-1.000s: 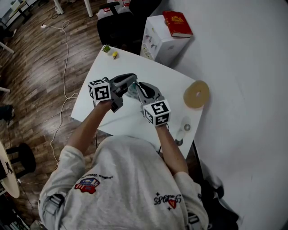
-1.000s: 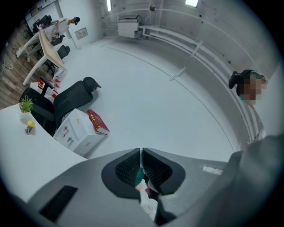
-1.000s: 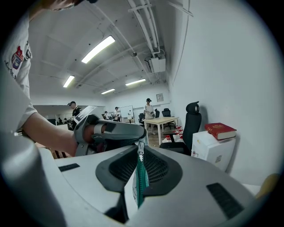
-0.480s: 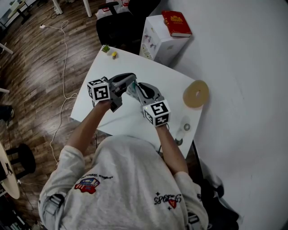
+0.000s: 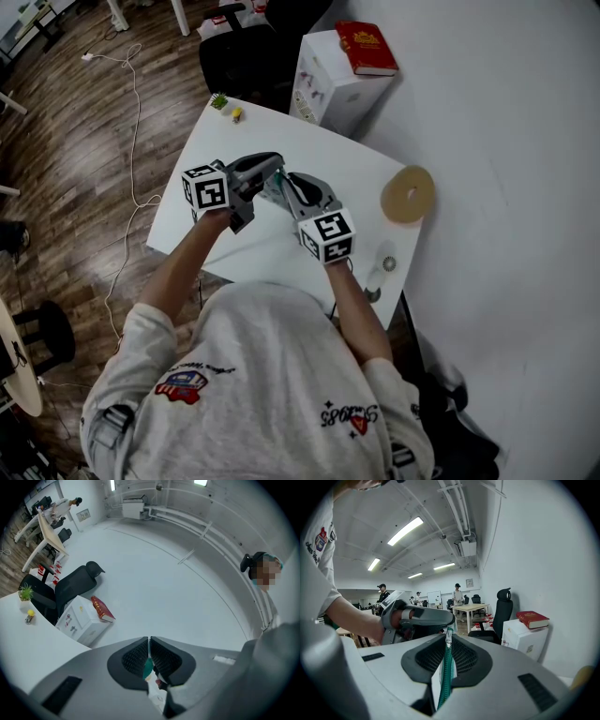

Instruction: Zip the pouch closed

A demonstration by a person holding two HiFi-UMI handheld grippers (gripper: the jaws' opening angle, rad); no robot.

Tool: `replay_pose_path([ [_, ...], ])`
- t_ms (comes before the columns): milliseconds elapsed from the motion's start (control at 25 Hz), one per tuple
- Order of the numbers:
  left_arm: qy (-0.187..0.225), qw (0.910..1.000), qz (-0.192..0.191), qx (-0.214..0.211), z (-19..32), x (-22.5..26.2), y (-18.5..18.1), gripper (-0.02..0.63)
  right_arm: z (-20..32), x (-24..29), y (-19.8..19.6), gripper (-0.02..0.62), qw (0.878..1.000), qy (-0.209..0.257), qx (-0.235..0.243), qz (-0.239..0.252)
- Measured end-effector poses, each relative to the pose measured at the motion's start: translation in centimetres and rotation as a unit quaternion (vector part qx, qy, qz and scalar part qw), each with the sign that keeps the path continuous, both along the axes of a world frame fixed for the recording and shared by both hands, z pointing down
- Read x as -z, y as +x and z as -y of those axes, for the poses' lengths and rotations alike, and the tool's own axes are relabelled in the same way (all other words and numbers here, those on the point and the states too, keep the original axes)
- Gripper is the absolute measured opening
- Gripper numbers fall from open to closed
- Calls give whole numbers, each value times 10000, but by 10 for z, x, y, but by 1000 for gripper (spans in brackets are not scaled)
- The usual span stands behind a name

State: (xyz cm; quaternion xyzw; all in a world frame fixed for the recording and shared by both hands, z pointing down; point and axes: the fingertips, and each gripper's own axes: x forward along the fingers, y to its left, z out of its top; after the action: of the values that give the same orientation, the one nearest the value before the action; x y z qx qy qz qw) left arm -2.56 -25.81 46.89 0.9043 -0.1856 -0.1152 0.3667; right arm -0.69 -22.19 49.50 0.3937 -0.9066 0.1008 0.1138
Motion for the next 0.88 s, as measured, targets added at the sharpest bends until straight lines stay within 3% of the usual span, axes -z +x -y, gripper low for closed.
replay_pose_path([
  [880,-71,9999,-105,40,-1,-7,-2,18,-13,-11,9,40,9999,-77,-20,-89],
])
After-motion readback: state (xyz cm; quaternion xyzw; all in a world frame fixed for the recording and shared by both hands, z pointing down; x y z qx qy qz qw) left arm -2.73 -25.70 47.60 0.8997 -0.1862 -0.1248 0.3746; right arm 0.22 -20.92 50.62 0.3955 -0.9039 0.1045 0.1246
